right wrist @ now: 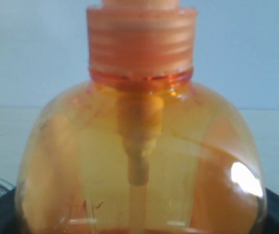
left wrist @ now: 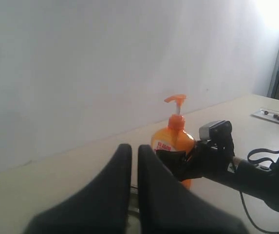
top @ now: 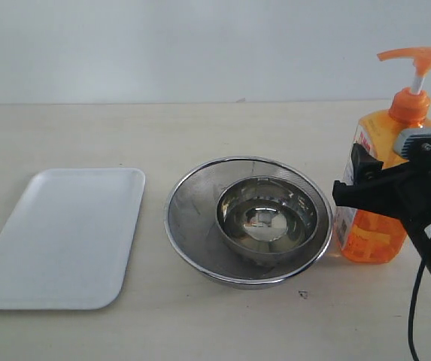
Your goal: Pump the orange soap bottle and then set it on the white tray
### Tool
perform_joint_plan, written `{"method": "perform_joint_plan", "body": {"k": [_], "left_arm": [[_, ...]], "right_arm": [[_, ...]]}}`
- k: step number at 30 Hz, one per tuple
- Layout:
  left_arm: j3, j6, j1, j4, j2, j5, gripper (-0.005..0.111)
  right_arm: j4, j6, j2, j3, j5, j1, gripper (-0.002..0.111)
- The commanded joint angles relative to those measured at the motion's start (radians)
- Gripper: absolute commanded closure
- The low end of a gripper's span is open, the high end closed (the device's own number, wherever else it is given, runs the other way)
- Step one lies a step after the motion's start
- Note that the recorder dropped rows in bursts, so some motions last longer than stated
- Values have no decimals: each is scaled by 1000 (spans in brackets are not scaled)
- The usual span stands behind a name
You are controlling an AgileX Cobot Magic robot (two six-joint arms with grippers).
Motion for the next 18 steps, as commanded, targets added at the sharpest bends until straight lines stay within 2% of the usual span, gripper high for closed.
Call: {"method": "perform_joint_plan", "body": {"k": [1,18], "left_arm": [[4,-19,-4,-9,-6,-5,102],[4,-54,-4,-9,-6,-6,102]], "right_arm": [[-10,-1,7,6,49,-1,108],[-10,-3,7,6,49,-1,108]]}}
